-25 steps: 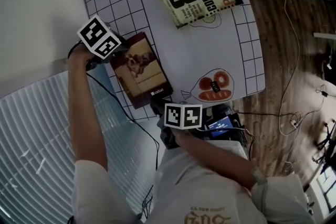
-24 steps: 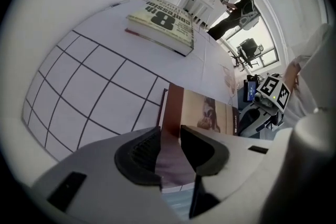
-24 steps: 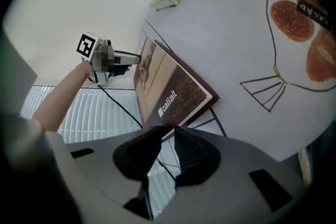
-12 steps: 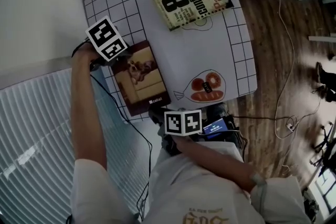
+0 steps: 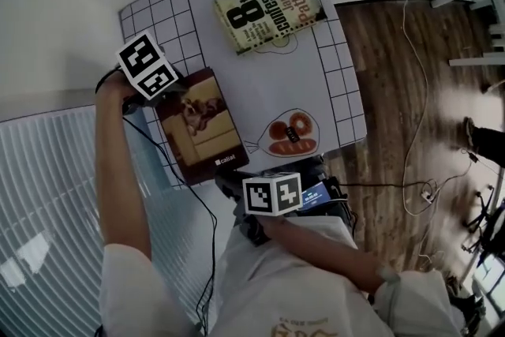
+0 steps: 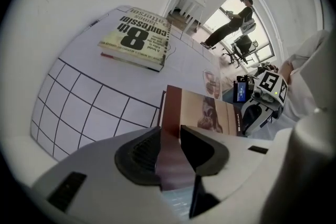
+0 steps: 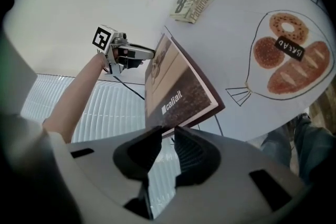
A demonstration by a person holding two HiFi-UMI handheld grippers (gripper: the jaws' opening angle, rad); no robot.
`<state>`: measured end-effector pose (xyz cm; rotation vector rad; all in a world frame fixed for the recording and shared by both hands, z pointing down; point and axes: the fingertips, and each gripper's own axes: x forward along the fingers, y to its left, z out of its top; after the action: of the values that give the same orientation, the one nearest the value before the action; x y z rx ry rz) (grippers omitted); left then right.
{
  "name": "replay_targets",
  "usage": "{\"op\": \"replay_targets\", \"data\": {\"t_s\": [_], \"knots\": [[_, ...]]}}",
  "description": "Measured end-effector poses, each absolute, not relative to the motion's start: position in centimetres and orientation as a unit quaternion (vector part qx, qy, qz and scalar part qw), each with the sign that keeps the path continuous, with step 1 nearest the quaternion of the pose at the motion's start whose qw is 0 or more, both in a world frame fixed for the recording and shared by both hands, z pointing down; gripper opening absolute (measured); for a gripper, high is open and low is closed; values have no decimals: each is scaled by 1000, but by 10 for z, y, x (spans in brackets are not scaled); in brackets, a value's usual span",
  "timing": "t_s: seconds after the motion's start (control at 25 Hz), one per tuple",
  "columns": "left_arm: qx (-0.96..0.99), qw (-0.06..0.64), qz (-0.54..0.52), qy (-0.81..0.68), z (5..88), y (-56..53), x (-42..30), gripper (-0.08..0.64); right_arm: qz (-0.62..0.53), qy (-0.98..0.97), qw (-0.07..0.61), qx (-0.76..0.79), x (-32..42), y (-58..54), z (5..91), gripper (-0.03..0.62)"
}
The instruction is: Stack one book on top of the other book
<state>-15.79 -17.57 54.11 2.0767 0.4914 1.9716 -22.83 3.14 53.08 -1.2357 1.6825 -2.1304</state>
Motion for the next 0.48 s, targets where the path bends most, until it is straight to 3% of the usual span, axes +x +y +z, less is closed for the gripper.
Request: {"op": "replay_targets", "data": {"t_s": [0.48], "knots": [[730,114,650,176,512,-160,-130,126,-669,595,75,-438,-194,47,499,77]]}}
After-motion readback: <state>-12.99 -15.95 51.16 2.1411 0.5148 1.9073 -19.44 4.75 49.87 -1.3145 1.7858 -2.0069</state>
